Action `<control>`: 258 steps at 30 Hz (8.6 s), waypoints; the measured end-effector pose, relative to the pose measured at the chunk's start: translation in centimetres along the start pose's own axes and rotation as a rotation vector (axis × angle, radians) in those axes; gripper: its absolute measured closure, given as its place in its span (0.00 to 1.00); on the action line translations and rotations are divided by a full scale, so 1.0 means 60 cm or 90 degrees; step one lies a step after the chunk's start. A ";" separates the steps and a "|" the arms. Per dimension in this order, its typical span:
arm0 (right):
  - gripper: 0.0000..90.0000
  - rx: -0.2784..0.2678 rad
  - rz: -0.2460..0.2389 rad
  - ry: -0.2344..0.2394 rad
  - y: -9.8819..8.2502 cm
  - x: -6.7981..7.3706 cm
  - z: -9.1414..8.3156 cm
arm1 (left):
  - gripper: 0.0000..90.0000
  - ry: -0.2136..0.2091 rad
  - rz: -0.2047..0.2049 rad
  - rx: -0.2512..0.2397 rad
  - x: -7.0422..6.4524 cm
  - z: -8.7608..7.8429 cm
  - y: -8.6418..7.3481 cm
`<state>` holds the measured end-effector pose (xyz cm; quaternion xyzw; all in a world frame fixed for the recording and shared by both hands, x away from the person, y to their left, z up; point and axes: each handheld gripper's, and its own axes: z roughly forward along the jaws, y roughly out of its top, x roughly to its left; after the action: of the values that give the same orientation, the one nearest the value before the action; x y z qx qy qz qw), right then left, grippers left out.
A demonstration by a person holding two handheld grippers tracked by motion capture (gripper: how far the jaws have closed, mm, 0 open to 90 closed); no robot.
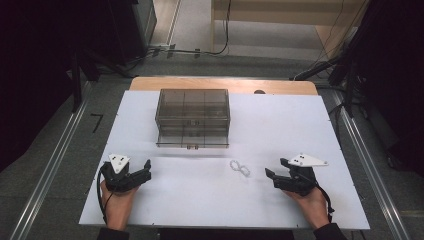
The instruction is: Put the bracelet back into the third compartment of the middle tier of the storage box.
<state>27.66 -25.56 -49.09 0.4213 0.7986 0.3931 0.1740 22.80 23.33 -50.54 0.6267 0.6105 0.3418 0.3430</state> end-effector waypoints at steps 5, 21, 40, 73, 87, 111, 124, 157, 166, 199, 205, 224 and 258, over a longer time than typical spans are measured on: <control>0.31 -0.001 -0.001 0.004 0.002 0.003 0.002 | 0.09 -0.001 0.001 0.000 0.000 0.000 0.000; 0.31 -0.002 -0.019 0.022 0.010 0.019 0.013 | 0.09 -0.001 0.002 0.001 0.000 0.001 0.000; 0.35 0.009 -0.045 0.041 0.017 0.044 0.033 | 0.09 -0.003 0.002 0.001 0.000 0.001 0.000; 0.58 0.041 -0.061 0.062 0.025 0.078 0.068 | 0.09 -0.006 0.004 0.004 0.000 0.002 0.000; 0.74 0.055 -0.047 0.085 0.026 0.083 0.079 | 0.09 -0.007 0.004 0.006 0.000 0.003 0.000; 0.91 0.027 -0.078 0.069 0.036 0.096 0.071 | 0.09 -0.008 0.004 0.010 0.000 0.004 -0.001; 0.92 -0.017 -0.089 0.066 0.055 0.100 0.051 | 0.09 -0.008 0.003 0.011 0.000 0.004 -0.001; 0.92 -0.090 -0.067 0.074 0.112 0.095 0.033 | 0.09 -0.009 0.001 0.013 -0.001 0.006 -0.001; 0.92 -0.098 -0.072 0.078 0.123 0.104 0.039 | 0.09 -0.011 0.002 0.014 0.000 0.006 -0.001; 0.91 -0.100 -0.068 0.090 0.158 0.127 0.100 | 0.09 -0.016 0.005 0.018 0.001 0.007 -0.001; 0.91 -0.097 -0.066 0.095 0.168 0.131 0.112 | 0.09 -0.016 0.004 0.017 0.000 0.008 -0.001; 0.91 -0.090 -0.070 0.092 0.188 0.141 0.136 | 0.10 -0.013 -0.006 0.007 0.003 0.005 0.001; 0.91 -0.042 -0.075 0.068 0.191 0.137 0.177 | 0.10 -0.013 -0.008 0.003 0.005 0.003 0.002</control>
<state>35.45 -9.94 -46.47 0.3461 0.8168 0.4299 0.1679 23.03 23.60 -50.53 0.6271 0.6118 0.3319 0.3497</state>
